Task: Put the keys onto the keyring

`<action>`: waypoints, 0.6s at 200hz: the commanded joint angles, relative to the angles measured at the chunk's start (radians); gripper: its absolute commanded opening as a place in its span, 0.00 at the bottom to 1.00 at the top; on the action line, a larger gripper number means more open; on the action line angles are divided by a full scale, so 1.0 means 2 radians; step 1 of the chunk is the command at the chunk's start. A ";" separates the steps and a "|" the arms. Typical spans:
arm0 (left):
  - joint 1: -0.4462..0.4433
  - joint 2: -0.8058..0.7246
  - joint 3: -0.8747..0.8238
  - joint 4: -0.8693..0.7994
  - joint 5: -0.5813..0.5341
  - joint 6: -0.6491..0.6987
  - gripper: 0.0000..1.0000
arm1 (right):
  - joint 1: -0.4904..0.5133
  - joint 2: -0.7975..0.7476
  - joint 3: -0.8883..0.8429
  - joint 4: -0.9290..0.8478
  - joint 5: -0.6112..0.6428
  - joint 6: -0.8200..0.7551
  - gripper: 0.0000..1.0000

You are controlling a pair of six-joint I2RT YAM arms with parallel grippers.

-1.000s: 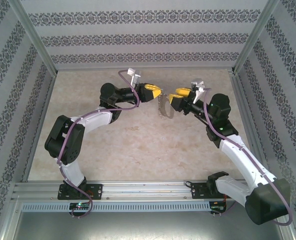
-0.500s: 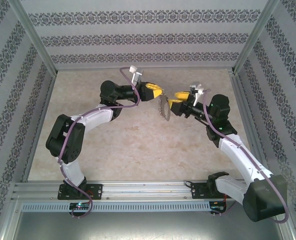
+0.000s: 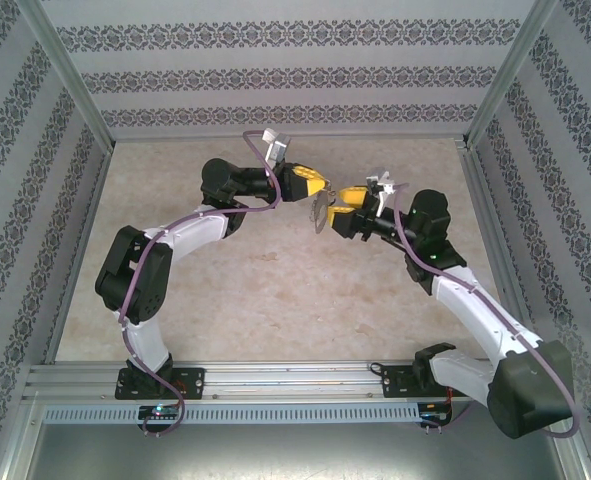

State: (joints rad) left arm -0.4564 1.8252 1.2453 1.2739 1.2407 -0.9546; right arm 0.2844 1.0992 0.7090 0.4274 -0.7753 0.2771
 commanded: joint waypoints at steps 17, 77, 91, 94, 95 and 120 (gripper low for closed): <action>-0.002 0.014 0.028 0.059 0.021 -0.032 0.00 | 0.005 0.011 0.019 0.032 -0.003 -0.023 0.64; -0.003 0.027 0.036 0.072 0.029 -0.053 0.00 | 0.006 0.018 0.027 0.054 -0.020 -0.031 0.61; -0.003 0.028 0.037 0.072 0.031 -0.056 0.00 | 0.006 0.021 0.031 0.056 -0.026 -0.034 0.57; -0.003 0.029 0.038 0.072 0.032 -0.056 0.00 | 0.006 0.023 0.032 0.056 -0.028 -0.034 0.55; -0.003 0.029 0.038 0.072 0.033 -0.057 0.00 | 0.006 0.023 0.033 0.057 -0.028 -0.034 0.55; -0.005 0.032 0.038 0.073 0.036 -0.062 0.00 | 0.008 0.029 0.041 0.061 -0.039 -0.038 0.34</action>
State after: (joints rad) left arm -0.4572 1.8736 1.2930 1.3376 1.2797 -1.0534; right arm 0.2863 1.1481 0.7403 0.4789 -0.8104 0.2226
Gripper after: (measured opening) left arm 0.048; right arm 0.428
